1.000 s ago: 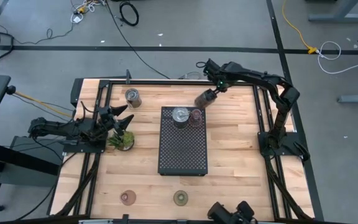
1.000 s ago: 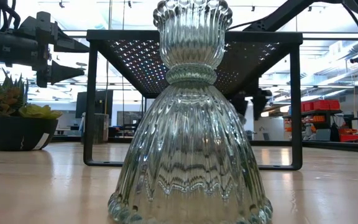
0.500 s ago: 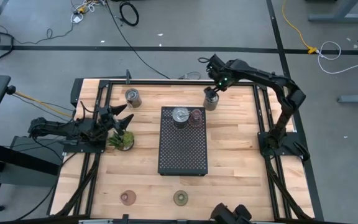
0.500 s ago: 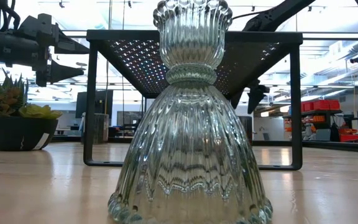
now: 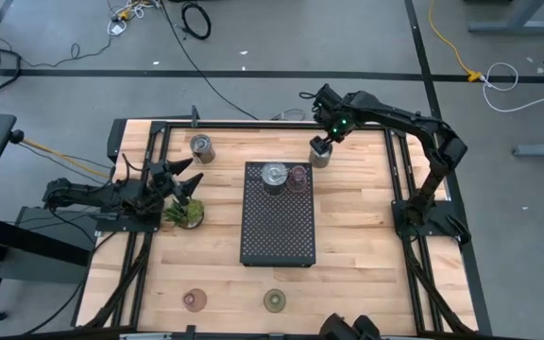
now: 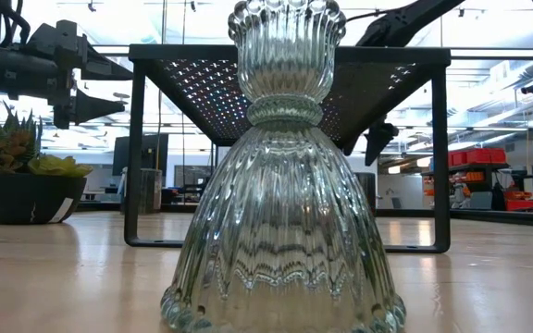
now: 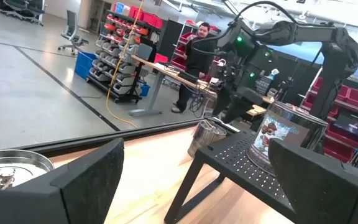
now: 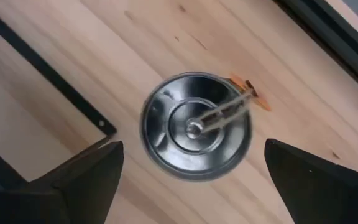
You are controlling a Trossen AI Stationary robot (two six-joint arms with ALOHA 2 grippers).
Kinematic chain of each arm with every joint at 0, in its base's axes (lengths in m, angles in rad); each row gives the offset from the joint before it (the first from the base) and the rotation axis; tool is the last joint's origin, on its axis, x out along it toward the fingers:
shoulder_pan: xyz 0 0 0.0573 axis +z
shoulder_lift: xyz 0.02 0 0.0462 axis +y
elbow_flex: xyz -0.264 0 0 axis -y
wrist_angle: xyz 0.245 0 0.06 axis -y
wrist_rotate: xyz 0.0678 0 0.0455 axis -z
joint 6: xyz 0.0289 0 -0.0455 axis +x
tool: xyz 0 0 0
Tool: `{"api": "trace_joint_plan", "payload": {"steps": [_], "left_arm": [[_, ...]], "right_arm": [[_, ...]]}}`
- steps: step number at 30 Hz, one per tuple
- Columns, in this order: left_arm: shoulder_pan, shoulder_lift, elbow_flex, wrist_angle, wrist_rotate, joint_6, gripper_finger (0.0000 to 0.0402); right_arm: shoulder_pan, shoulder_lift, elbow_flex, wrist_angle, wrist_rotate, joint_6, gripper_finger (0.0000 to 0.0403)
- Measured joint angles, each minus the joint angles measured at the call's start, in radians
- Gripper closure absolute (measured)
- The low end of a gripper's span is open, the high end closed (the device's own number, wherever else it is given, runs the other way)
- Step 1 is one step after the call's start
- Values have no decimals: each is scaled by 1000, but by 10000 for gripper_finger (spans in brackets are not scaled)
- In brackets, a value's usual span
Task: Pick & Place candle stick holders
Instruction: Put the right silver scented candle on the shelf aligned with the silver scented candle
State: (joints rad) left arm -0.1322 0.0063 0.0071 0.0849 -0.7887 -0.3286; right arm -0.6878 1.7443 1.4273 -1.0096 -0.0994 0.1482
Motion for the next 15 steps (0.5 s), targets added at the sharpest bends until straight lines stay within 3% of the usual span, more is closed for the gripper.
{"api": "trace_joint_plan", "payload": {"steps": [15], "left_arm": [[0,0,0,0,0,0,3]], "right_arm": [[55,56,1,36,85,27,17]]}}
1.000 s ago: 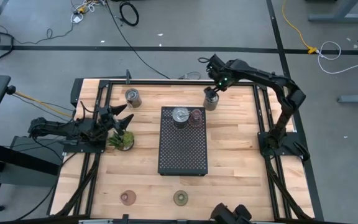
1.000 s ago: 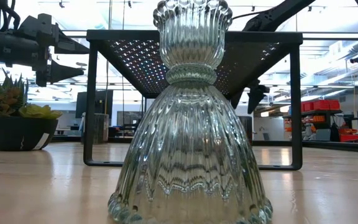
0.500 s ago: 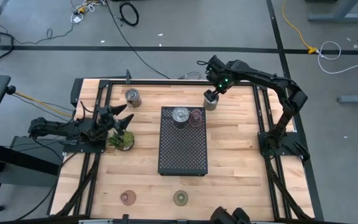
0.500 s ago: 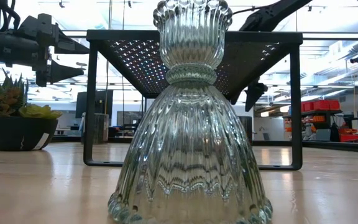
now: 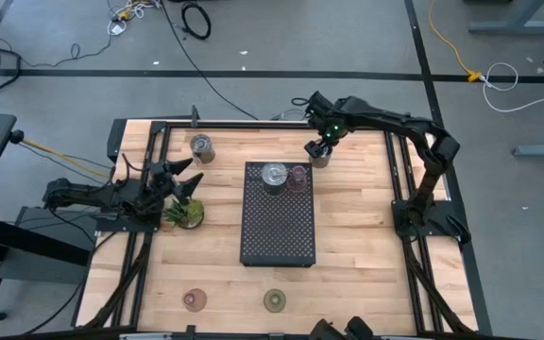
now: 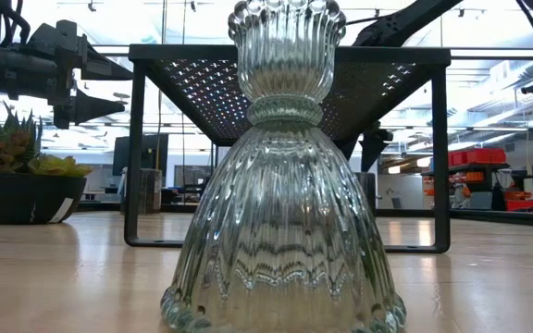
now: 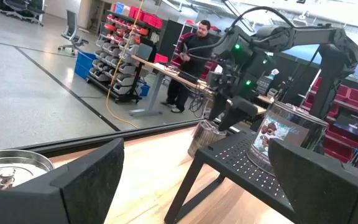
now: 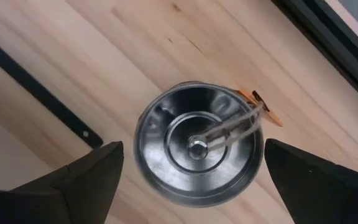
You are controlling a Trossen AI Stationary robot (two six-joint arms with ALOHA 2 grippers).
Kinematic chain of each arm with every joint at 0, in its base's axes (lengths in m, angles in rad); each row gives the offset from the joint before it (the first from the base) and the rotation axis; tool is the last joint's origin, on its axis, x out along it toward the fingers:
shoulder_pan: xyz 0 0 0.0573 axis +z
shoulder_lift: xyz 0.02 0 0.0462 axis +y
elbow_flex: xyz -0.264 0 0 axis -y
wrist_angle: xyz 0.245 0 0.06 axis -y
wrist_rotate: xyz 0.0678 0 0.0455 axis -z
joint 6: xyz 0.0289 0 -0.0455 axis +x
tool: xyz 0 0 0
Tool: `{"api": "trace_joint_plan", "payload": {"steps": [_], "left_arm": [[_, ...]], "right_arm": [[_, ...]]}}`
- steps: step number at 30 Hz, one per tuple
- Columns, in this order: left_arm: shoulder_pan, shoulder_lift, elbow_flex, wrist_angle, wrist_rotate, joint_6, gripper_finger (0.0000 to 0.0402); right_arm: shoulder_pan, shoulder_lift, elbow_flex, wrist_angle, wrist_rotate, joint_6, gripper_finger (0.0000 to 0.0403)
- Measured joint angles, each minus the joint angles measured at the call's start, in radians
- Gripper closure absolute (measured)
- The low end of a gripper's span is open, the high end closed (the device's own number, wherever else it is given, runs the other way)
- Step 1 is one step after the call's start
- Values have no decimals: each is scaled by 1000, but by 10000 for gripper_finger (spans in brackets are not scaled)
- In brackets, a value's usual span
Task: Pick & Place candle stick holders
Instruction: Put the right silver scented candle on the shelf aligned with the silver scented candle
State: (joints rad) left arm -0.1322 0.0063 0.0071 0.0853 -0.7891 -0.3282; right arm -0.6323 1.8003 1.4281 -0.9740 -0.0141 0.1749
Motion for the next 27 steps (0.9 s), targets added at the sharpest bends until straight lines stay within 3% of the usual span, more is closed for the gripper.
{"api": "trace_joint_plan", "payload": {"steps": [19,27], "left_arm": [[0,0,0,0,-3,2,3],[0,0,0,0,-3,2,3]], "right_arm": [[8,57,0,40,10,6,17],[8,57,0,48,63,31,17]]}}
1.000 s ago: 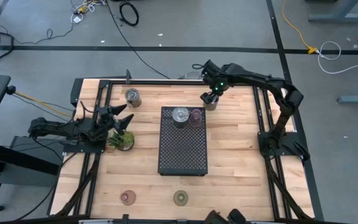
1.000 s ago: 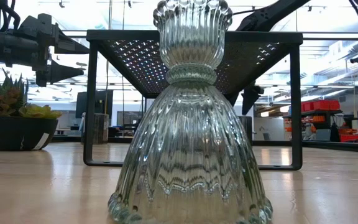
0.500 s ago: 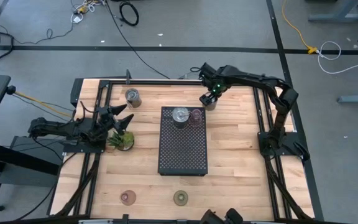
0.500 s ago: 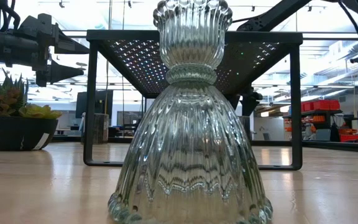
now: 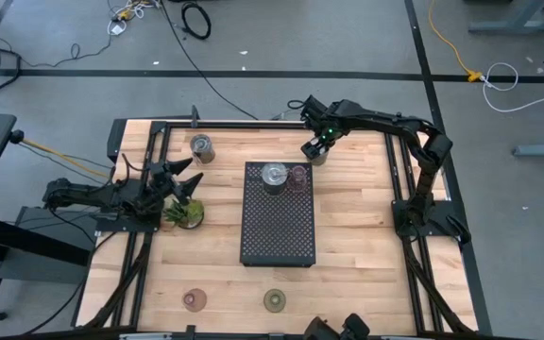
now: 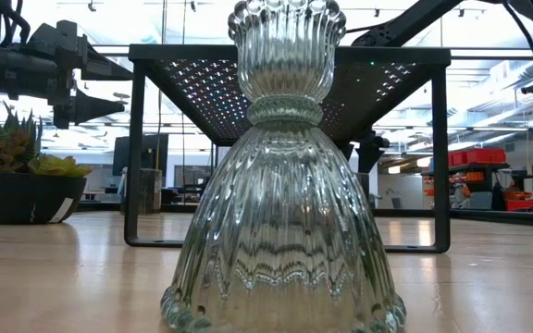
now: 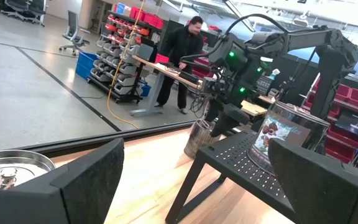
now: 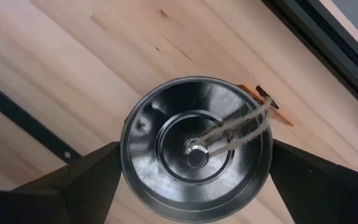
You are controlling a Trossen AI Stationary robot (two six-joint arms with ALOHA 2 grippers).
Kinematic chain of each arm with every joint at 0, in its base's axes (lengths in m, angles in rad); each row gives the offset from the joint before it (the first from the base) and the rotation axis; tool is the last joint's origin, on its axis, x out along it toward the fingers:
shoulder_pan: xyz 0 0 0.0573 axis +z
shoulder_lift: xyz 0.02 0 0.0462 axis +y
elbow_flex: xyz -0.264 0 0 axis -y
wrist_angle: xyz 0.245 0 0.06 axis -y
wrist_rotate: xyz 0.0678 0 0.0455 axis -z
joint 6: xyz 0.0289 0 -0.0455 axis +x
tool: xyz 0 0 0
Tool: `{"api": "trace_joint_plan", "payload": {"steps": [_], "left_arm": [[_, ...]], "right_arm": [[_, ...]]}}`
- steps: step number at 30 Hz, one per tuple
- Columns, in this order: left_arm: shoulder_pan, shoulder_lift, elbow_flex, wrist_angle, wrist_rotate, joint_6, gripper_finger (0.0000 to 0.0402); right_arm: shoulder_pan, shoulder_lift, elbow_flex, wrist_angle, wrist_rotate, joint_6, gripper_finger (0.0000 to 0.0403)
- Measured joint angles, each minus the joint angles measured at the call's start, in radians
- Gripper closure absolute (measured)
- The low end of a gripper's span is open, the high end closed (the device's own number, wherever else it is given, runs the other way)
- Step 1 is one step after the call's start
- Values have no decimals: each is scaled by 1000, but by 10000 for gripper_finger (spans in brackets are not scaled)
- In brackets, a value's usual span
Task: Pick & Place candle stick holders
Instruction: Put the right silver scented candle on the shelf aligned with the silver scented candle
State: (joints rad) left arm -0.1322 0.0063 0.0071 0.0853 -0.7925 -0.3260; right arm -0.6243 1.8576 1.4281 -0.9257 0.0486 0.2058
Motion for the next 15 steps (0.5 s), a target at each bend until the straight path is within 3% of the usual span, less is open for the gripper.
{"api": "trace_joint_plan", "payload": {"steps": [4,9,15], "left_arm": [[0,0,0,0,0,0,3],[0,0,0,0,0,-1,3],[0,0,0,0,0,-1,3]], "right_arm": [[0,0,0,-1,0,7,30],[0,-1,2,-3,0,21,78],[0,-2,2,-30,0,21,78]]}}
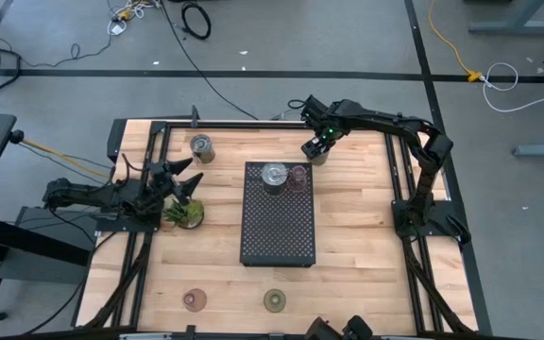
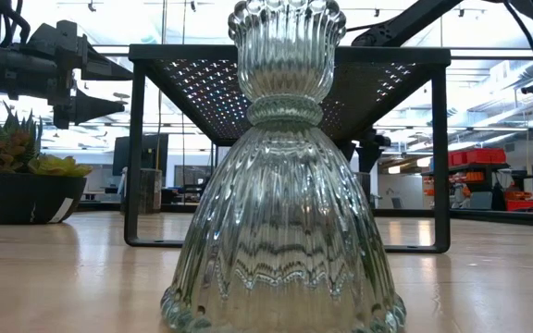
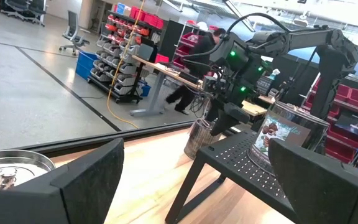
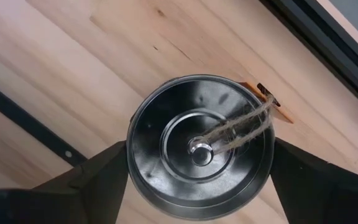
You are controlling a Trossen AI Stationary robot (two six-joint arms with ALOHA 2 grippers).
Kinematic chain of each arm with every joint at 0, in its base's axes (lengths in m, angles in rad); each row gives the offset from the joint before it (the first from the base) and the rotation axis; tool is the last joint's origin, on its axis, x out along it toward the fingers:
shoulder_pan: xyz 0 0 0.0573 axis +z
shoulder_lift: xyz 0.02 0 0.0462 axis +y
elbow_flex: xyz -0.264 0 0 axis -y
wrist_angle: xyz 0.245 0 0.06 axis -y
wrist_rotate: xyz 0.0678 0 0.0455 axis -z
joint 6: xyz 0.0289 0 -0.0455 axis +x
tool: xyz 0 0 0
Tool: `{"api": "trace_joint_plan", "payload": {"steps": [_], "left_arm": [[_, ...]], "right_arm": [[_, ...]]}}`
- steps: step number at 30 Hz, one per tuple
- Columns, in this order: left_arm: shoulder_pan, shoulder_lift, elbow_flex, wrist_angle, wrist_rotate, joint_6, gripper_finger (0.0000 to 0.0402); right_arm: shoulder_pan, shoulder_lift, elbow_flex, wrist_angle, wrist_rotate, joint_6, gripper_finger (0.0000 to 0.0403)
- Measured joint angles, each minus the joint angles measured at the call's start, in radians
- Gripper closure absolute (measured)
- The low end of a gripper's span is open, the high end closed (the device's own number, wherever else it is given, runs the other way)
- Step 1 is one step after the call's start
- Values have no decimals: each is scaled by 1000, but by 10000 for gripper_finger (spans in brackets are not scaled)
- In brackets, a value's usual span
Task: Pick & Place candle stick holders
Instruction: Put the right silver scented candle on the shelf aligned with the silver scented candle
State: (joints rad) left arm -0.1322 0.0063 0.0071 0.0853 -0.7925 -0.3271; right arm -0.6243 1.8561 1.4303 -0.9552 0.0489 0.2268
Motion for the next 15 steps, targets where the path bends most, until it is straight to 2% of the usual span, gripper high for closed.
{"api": "trace_joint_plan", "payload": {"steps": [10,15], "left_arm": [[0,0,0,0,0,1,3],[0,0,0,0,0,1,3]], "right_arm": [[-5,-35,-4,-50,-16,1,78],[-14,-70,46,-144,8,-1,78]]}}
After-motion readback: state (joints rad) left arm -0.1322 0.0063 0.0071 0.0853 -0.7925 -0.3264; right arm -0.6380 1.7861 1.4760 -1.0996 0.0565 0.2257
